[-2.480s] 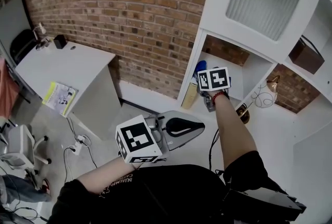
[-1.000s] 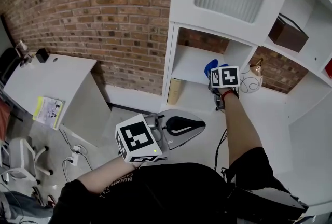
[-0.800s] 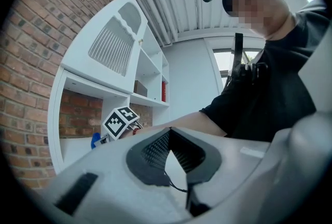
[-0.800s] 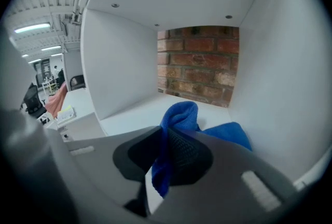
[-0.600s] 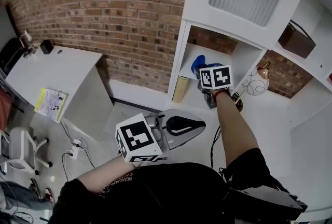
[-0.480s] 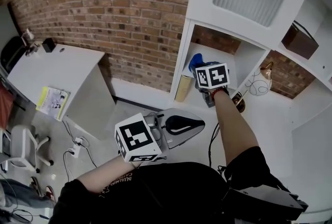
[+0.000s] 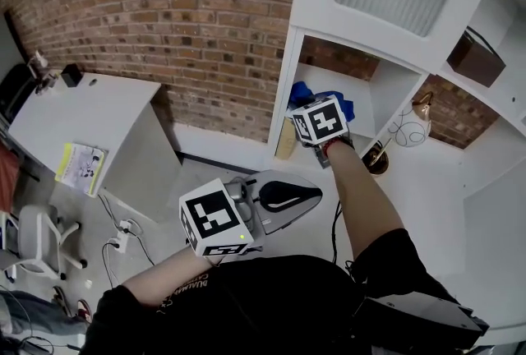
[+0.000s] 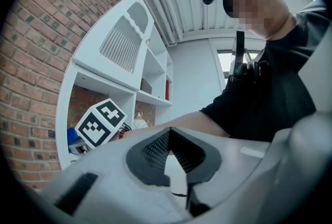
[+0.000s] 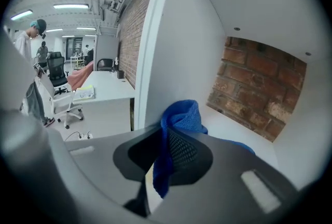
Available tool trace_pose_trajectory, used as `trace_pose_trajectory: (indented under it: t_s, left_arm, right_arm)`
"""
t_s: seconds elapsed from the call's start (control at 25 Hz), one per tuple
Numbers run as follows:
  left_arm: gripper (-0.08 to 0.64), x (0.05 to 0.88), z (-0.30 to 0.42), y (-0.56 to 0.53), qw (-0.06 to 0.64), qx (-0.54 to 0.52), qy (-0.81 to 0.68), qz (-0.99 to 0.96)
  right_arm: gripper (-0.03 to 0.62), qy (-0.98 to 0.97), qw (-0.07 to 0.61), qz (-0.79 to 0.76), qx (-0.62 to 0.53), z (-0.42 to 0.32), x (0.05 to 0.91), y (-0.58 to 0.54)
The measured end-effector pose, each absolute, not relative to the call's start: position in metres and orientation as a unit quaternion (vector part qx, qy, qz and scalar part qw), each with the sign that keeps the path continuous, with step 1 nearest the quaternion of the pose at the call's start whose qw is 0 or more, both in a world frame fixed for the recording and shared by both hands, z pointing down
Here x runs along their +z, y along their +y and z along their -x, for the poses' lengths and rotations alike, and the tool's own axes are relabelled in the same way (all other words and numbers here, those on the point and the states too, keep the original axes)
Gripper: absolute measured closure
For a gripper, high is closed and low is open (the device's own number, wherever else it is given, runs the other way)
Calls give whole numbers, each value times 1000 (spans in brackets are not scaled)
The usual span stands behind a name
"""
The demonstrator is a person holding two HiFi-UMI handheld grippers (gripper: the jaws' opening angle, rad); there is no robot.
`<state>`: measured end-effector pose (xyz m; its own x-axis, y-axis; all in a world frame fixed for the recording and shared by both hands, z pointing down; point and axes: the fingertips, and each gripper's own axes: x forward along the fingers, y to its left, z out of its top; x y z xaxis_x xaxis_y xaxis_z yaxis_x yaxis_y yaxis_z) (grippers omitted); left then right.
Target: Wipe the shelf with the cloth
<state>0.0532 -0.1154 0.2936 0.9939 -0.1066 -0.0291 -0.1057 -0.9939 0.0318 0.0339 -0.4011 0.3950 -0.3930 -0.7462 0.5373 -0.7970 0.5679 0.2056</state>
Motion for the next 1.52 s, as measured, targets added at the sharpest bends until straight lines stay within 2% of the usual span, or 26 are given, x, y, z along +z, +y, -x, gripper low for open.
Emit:
trace_pose_trajectory:
  t_s: [0.24, 0.84, 1.24, 1.52]
  left_arm:
    - [560, 290, -66, -118, 10, -15, -21, -1000]
    - [560, 279, -92, -116, -8, -19, 41, -999]
    - [560, 290, -77, -118, 11, -26, 53, -998]
    - [560, 315, -43, -129, 43, -39, 37, -998]
  right_arm:
    - [551, -817, 295, -493, 34, -50, 395, -403]
    - [551, -769, 278, -572, 65, -145, 396, -396]
    - [551, -733, 254, -622, 102, -197, 394, -396]
    - [552, -722, 249, -636, 113, -204, 393, -398]
